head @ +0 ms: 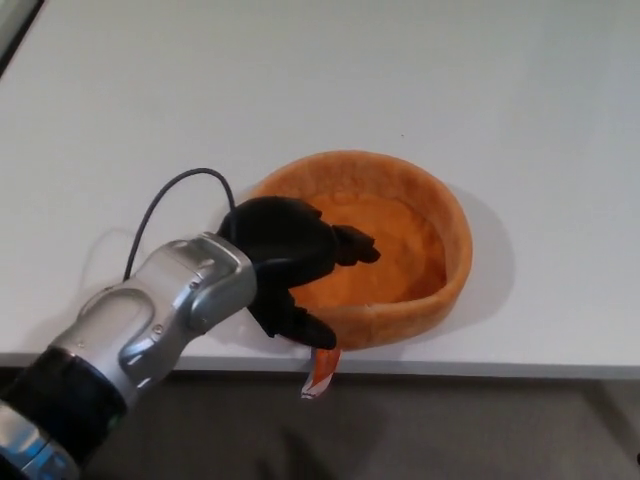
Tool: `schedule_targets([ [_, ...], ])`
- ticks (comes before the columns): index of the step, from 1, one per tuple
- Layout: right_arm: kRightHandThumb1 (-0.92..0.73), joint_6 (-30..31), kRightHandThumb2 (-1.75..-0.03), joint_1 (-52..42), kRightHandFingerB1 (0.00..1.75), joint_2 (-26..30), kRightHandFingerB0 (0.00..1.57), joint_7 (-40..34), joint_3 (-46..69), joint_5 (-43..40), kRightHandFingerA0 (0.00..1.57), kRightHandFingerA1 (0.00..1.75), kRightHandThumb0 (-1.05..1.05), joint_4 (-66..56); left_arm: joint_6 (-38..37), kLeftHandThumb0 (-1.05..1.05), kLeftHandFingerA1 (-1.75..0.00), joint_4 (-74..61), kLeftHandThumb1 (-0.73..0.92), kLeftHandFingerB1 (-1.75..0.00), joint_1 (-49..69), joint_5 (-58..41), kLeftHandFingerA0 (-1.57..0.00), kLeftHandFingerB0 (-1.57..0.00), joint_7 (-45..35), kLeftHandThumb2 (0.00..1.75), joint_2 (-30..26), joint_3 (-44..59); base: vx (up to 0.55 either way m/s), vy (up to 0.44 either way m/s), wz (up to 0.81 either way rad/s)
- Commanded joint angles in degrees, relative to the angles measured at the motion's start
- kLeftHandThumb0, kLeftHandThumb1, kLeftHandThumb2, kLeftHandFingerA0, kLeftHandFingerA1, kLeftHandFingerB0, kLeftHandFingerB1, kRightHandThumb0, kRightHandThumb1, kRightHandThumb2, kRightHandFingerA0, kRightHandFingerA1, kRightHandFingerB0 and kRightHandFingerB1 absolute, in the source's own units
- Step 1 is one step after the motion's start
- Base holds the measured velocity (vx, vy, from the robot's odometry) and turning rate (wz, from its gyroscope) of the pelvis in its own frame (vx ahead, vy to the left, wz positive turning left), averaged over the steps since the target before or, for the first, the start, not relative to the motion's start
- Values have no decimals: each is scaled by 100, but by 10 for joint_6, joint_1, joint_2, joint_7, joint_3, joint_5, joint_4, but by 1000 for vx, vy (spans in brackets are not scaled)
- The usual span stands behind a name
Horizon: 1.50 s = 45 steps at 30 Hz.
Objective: A soft plate is kept in the center of the table close to the robot and the robot uses its left hand to pick up the plate, turns it upside down and places it back on the table
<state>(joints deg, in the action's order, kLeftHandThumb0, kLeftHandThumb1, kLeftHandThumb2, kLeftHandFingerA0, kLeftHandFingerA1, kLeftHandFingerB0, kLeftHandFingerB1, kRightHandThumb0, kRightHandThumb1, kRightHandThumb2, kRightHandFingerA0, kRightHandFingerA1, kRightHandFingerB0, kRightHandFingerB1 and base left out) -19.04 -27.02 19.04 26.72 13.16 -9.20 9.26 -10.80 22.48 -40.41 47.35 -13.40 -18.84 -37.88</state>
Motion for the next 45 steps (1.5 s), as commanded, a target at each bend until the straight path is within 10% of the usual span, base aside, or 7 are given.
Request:
schedule_targets([
  [1, -91, 6, -68, 2, 32, 9, 25, -5, 4, 3, 40, 41, -78, -1, 38, -94, -35, 9, 77, -31, -11, 84, -35, -32, 32, 64, -3, -25, 0, 0, 0],
  [17, -72, 6, -106, 9, 47, 9, 17, 2, 4, -4, 32, 54, -76, 3, 57, -102, -39, 8, 68, -35, -7, 185, -42, -32, -19, 79, -29, -102, 0, 0, 0],
  [20, -72, 7, -106, 13, 47, 8, 17, 1, 4, -5, 32, 54, -76, 4, 68, -99, -154, 12, 80, -89, 0, 205, -70, -68, -5, 65, -31, -114, 0, 0, 0],
  [22, -74, 12, -107, 14, 47, 9, 17, 2, 4, -6, 33, 55, -79, 1, 70, -99, -156, 18, 61, -111, 2, 202, -119, -66, 5, 107, -26, -112, 0, 0, 0],
  [24, -90, 19, -67, 14, 35, 10, 23, 4, 4, -9, 38, 44, -78, -1, 54, -92, -174, 29, 73, -144, 6, 197, -92, -78, 47, 63, -27, -110, 0, 0, 0],
  [38, -71, 19, -105, 17, 46, 9, 15, 8, 6, -10, 31, 53, -78, 3, 35, -32, -164, 55, 51, -100, -14, 201, -92, -82, 70, 59, -21, -120, 0, 0, 0],
  [45, -74, 22, -107, 21, 47, 12, 16, 2, 6, -3, 34, 54, -82, 3, 77, -21, -175, 45, 58, -134, 31, 61, -82, -74, 5, 55, 29, -25, 0, 0, 0],
])
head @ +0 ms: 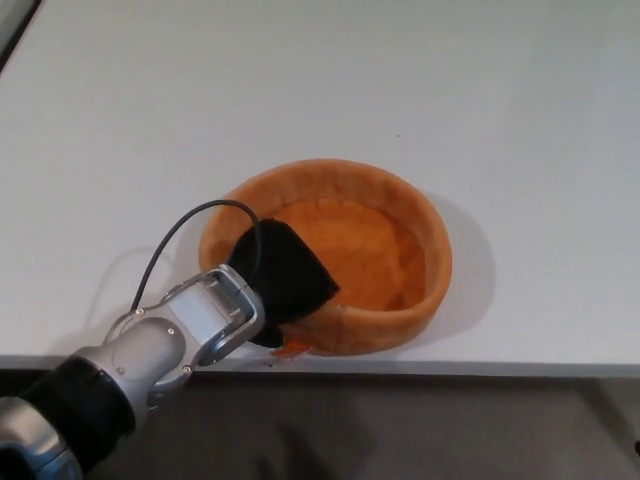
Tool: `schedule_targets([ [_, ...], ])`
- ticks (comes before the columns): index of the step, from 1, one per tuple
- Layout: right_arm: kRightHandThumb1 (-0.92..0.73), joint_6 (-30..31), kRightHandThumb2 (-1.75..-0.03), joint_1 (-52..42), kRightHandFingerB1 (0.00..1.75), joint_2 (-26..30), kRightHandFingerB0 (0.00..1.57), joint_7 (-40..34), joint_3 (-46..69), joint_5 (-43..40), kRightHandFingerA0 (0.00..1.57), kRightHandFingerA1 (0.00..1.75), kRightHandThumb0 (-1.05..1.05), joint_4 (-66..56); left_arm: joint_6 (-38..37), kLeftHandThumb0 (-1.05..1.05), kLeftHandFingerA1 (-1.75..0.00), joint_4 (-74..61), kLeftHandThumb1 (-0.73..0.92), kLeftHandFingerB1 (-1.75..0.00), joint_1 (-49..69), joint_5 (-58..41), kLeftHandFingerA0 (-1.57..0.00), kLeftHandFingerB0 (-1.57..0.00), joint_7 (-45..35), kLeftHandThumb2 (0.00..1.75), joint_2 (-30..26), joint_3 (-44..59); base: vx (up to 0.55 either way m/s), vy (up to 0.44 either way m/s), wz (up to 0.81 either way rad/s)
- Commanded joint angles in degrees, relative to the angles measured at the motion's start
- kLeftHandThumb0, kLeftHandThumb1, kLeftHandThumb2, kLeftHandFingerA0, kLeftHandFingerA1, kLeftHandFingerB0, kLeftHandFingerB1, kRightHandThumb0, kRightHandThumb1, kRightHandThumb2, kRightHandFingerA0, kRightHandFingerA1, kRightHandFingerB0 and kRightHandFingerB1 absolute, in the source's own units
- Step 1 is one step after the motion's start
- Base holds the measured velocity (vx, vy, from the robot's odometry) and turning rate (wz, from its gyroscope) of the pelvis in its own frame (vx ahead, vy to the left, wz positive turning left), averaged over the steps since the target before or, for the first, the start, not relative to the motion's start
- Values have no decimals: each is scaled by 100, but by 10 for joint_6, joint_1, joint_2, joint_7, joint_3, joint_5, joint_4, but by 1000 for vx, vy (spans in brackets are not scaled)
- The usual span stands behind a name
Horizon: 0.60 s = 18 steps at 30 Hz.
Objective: A soft plate is kept in the center of the table close to the robot and the robot uses its left hand to pick up the plate, turns it upside down and places it back on the table
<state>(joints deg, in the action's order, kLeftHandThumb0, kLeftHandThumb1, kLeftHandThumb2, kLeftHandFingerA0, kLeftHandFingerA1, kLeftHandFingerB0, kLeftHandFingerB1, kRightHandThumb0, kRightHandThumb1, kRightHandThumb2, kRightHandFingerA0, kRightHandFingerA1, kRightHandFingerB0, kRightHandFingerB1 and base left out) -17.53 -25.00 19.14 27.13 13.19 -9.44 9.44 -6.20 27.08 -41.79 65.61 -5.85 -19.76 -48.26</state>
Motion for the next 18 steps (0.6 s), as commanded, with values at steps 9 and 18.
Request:
schedule_targets([
  [9, -75, 10, -107, 1, 46, 11, 16, 1, 6, -4, 33, 53, -81, 1, 110, -17, -175, -51, 57, -175, 99, -315, -74, -61, -205, 56, 145, 233, 0, 0, 0],
  [18, -74, 10, -107, 1, 47, 15, 17, 8, 6, -7, 32, 54, -80, 4, 110, -22, -175, -103, 51, -175, 104, -397, -82, -70, -342, 69, 180, 234, 0, 0, 0],
])
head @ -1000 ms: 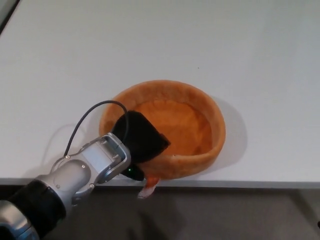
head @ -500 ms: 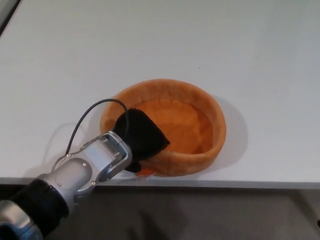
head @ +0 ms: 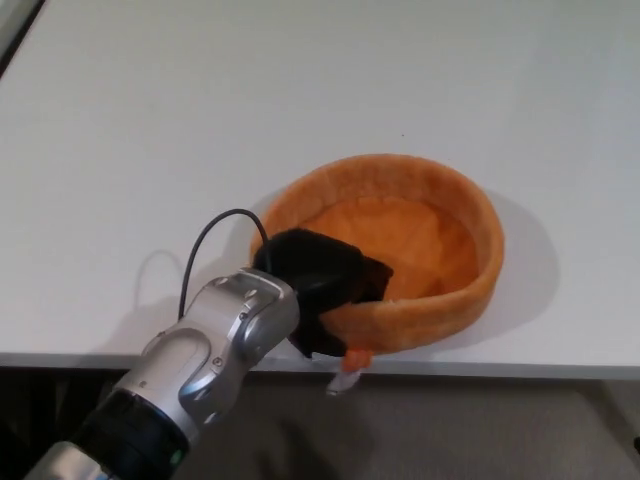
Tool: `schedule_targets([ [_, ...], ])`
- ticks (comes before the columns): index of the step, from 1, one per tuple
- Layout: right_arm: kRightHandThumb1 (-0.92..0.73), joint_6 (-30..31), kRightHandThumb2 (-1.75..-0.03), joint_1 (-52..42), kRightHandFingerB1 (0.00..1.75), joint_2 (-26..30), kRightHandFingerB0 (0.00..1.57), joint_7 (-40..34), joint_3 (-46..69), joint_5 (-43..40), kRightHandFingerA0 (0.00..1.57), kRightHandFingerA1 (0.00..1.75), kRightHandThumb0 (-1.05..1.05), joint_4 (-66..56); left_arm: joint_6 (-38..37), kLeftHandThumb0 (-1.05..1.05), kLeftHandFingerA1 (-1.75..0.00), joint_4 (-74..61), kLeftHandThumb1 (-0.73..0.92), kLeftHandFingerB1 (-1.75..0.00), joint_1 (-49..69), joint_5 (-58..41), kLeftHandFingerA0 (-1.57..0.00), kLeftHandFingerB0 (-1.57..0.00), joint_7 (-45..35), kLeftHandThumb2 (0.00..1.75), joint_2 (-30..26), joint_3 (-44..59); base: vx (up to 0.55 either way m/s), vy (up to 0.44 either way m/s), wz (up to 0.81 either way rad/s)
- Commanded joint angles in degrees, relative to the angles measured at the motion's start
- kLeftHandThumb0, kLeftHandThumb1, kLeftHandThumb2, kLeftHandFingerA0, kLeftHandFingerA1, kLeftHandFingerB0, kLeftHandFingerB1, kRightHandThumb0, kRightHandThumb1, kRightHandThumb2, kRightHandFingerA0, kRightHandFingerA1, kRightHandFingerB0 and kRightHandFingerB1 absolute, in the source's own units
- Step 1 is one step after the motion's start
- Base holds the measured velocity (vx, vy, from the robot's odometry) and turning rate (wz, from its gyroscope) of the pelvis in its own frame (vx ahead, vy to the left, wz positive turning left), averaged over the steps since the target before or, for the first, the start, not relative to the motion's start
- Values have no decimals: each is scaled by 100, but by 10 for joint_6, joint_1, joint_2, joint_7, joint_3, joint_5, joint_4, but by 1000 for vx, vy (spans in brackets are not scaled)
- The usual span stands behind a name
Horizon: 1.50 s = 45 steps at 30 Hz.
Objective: A soft plate is kept in the center of the table close to the robot and the robot uses its left hand to pick up the plate, turns it upside down and places it back on the table
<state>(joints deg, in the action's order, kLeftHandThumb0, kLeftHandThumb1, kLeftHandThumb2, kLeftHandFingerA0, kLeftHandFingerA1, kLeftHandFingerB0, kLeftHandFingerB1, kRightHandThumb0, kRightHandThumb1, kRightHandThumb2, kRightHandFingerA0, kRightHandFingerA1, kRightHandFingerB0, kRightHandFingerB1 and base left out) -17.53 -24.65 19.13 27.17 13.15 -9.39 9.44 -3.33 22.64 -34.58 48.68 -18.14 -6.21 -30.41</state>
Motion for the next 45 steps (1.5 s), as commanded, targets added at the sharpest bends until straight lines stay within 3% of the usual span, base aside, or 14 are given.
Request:
schedule_targets([
  [1, -73, 12, -107, -6, 46, 14, 15, 7, 5, -5, 32, 54, -79, -1, 73, -19, -175, -61, 48, -175, 36, -234, -83, -71, -222, 74, 48, 53, 0, 0, 0],
  [13, -91, 10, -68, 3, 34, 20, 23, 16, 3, -6, 37, 44, -78, 8, 225, -19, -175, -93, 44, -175, 40, -423, -89, -63, -309, 84, 157, 162, 0, 0, 0],
  [14, -90, 12, -67, 3, 34, 20, 24, 18, 3, -8, 38, 45, -78, 8, 245, -28, -146, -94, 37, -133, 39, -442, -121, -95, -308, 95, 172, 179, 0, 0, 0],
  [16, -90, 12, -67, 3, 35, 19, 25, 19, 4, -10, 38, 45, -78, 7, 282, -13, -175, -103, 39, -175, 35, -481, -94, -68, -306, 96, 200, 210, 0, 0, 0],
  [19, -73, 4, -108, -9, 47, 20, 17, 15, 3, 0, 32, 56, -78, 4, 344, -13, -175, -137, 37, -175, 33, -550, -98, -74, -292, 99, 252, 259, 0, 0, 0],
  [20, -92, 5, -67, -10, 34, 20, 22, 15, 3, 0, 36, 45, -80, 3, 361, -13, -175, -142, 40, -175, 27, -578, -97, -74, -285, 94, 270, 280, 0, 0, 0],
  [22, -75, 11, -84, -12, 40, 19, 20, 15, 5, -6, 34, 49, -87, 0, 387, -12, -175, -146, 42, -175, 14, -629, -95, -72, -271, 88, 301, 319, 0, 0, 0],
  [29, -90, 35, -67, -15, 33, 13, 26, 6, 5, -10, 39, 43, -78, -15, 367, -13, -175, -130, 42, -175, -16, -788, -96, -76, -172, 77, 395, 432, 0, 0, 0],
  [30, -89, 40, -67, -12, 33, 16, 27, 3, 6, -6, 40, 44, -79, -15, 348, -24, -139, -128, 31, -135, -28, -818, -123, -115, -118, 86, 413, 453, 0, 0, 0],
  [31, -90, 38, -67, -11, 34, 17, 26, 3, 6, -5, 39, 44, -80, -14, 340, -19, -175, -128, 40, -175, -31, -824, -98, -77, -105, 76, 417, 458, 0, 0, 0],
  [38, -91, 29, -68, -11, 34, 23, 27, 14, 5, -6, 38, 43, -78, -8, 230, -11, -175, -94, 43, -175, -40, -901, -89, -66, -35, 83, 439, 517, 0, 0, 0],
  [39, -90, 27, -68, -9, 33, 26, 27, 16, 5, -6, 38, 42, -80, -5, 218, -26, -146, -88, 41, -137, -41, -914, -121, -102, -32, 92, 436, 528, 0, 0, 0],
  [43, -72, 18, -107, -9, 46, 30, 19, 14, 5, 4, 31, 53, -78, -3, 193, -21, -175, -68, 48, -175, -43, -963, -94, -70, 5, 82, 433, 571, 0, 0, 0],
  [45, -92, 17, -68, -6, 33, 31, 25, 16, 4, 5, 38, 43, -80, -2, 188, -21, -175, -65, 48, -175, -42, -992, -94, -70, 33, 80, 431, 593, 0, 0, 0],
])
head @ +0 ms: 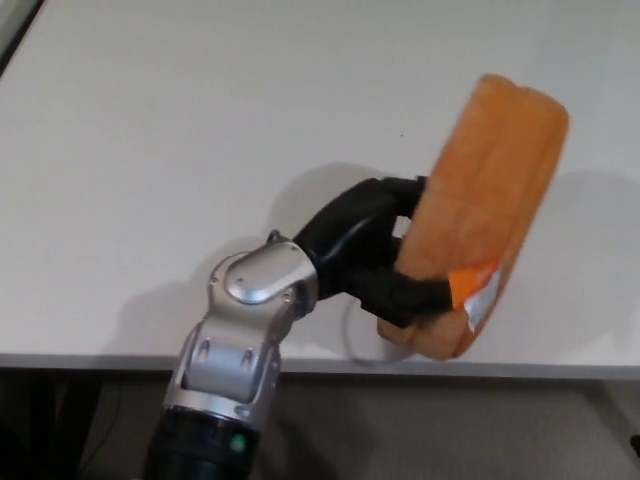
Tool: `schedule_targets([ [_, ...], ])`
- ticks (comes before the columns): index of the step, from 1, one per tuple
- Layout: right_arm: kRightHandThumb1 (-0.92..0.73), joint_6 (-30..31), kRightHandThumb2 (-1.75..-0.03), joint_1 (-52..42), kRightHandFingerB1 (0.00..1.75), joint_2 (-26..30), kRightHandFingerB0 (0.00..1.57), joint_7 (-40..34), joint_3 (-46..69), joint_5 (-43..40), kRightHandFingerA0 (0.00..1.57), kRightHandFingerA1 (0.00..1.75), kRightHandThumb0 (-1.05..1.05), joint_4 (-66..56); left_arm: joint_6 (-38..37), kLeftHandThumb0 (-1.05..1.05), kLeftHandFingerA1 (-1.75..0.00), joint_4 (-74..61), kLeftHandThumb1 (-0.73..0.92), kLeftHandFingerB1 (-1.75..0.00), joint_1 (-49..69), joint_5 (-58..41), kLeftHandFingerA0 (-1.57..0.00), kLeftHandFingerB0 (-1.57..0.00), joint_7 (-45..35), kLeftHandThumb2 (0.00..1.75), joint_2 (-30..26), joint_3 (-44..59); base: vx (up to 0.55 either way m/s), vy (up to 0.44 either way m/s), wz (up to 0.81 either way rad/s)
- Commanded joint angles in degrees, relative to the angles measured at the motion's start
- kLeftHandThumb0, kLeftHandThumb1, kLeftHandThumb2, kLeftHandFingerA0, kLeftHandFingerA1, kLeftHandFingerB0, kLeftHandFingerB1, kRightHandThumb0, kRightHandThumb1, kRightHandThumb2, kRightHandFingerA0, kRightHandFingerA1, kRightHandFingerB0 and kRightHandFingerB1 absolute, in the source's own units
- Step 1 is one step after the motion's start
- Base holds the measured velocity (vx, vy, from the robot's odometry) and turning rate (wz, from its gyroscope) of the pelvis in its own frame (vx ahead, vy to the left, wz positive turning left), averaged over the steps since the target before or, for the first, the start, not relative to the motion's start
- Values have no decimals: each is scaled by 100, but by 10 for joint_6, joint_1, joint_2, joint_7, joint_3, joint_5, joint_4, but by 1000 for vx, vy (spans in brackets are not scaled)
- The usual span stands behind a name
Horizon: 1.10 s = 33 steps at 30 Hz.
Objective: A soft plate is kept in the center of the table close to the robot and the robot uses its left hand to pick up the plate, turns it upside down and places it back on the table
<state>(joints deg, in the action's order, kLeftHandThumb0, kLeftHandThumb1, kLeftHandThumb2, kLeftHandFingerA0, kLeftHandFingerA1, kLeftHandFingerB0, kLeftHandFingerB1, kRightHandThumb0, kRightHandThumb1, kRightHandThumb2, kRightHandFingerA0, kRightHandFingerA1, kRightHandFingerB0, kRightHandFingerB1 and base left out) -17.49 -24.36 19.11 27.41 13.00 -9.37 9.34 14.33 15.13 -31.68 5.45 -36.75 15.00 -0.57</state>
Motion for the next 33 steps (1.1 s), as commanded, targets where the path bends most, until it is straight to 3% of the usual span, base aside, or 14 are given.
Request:
schedule_targets([
  [1, -92, 16, -68, -8, 33, 32, 25, 14, 5, 5, 38, 43, -80, -1, 11, -21, -175, 9, 48, -175, -71, -563, -94, -70, 227, 80, 218, 298, 0, 0, 0],
  [2, -92, 15, -68, -7, 33, 32, 25, 12, 4, 7, 38, 42, -80, 0, -1, -21, -175, 6, 47, -175, -68, -562, -95, -65, 238, 81, 219, 302, 0, 0, 0],
  [3, -73, 16, -108, -7, 46, 32, 18, 11, 4, 8, 31, 53, -78, 0, -12, -18, -175, 6, 47, -175, -64, -563, -95, -63, 245, 85, 219, 309, 0, 0, 0],
  [5, -73, 10, -108, -6, 46, 31, 18, 7, 4, 13, 31, 53, -79, 4, -27, -15, -175, 9, 45, -175, -60, -572, -97, -64, 254, 86, 218, 322, 0, 0, 0],
  [6, -92, 8, -68, -5, 33, 30, 24, 8, 4, 12, 38, 43, -80, 6, -31, -14, -175, 8, 45, -175, -60, -574, -97, -64, 262, 84, 219, 325, 0, 0, 0],
  [12, -91, 13, -67, 3, 34, 28, 22, 10, 5, 4, 37, 43, -79, 10, -34, -18, -175, 12, 50, -175, -61, -599, -96, -66, 279, 87, 212, 353, 0, 0, 0],
  [13, -74, 12, -108, 0, 46, 30, 14, 13, 5, 3, 32, 54, -80, 7, -36, -20, -175, 10, 51, -175, -56, -594, -96, -65, 280, 87, 212, 353, 0, 0, 0],
  [14, -74, 12, -108, -1, 46, 30, 14, 14, 5, 3, 32, 54, -80, 6, -37, -20, -175, 9, 51, -175, -55, -593, -96, -65, 281, 87, 212, 354, 0, 0, 0],
  [15, -91, 13, -68, -2, 33, 30, 23, 14, 5, 3, 37, 42, -79, 6, -36, -20, -175, 9, 51, -175, -54, -591, -95, -64, 282, 87, 211, 355, 0, 0, 0],
  [26, -92, 14, -68, 1, 33, 29, 22, 10, 5, 5, 37, 42, -78, 2, -85, -15, -175, 5, 51, -175, -36, -597, -96, -52, 365, 85, 218, 399, 0, 0, 0],
  [33, -92, 19, -68, 1, 34, 28, 23, 11, 6, -2, 37, 43, -77, -7, -78, -13, -175, 23, 46, -175, -8, -603, -99, -61, 355, 87, 213, 424, 0, 0, 0],
])
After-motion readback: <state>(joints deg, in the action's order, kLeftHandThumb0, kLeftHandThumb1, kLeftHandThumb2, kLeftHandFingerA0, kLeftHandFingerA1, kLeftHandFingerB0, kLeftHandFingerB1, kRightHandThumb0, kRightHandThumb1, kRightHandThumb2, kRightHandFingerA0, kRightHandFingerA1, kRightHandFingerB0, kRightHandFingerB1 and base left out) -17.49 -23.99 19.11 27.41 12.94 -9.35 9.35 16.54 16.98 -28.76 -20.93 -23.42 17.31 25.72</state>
